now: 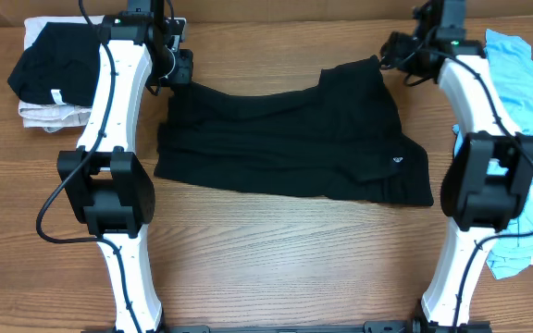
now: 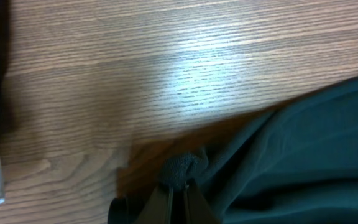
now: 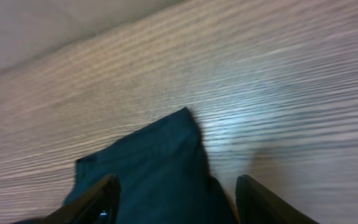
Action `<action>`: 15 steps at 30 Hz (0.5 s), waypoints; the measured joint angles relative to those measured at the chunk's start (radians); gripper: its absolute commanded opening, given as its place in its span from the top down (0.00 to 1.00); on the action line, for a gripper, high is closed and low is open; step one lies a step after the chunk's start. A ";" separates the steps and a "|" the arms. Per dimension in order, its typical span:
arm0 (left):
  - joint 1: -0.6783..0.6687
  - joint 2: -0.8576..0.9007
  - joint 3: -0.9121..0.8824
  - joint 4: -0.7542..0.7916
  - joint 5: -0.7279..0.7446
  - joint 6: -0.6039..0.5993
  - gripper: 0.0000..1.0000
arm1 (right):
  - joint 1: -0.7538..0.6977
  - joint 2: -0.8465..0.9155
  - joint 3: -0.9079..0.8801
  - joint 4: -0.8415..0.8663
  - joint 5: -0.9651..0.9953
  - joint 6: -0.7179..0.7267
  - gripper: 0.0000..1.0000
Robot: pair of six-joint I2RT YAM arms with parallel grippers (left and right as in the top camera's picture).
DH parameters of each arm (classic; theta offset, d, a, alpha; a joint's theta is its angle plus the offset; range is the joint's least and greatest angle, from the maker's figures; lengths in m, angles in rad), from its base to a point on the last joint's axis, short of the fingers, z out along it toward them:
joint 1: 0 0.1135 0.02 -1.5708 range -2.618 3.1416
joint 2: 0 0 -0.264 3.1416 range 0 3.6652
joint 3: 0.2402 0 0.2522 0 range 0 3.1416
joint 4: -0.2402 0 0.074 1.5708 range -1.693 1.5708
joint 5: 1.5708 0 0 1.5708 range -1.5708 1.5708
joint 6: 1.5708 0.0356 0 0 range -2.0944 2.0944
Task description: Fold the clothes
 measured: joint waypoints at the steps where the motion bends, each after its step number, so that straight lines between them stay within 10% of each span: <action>1: -0.001 0.000 0.000 -0.003 0.000 0.000 0.96 | 0.006 0.018 0.000 0.013 0.000 0.000 0.38; 15: -0.005 0.000 0.000 -0.036 0.000 0.000 0.96 | 0.098 0.154 0.000 0.130 0.107 0.003 0.40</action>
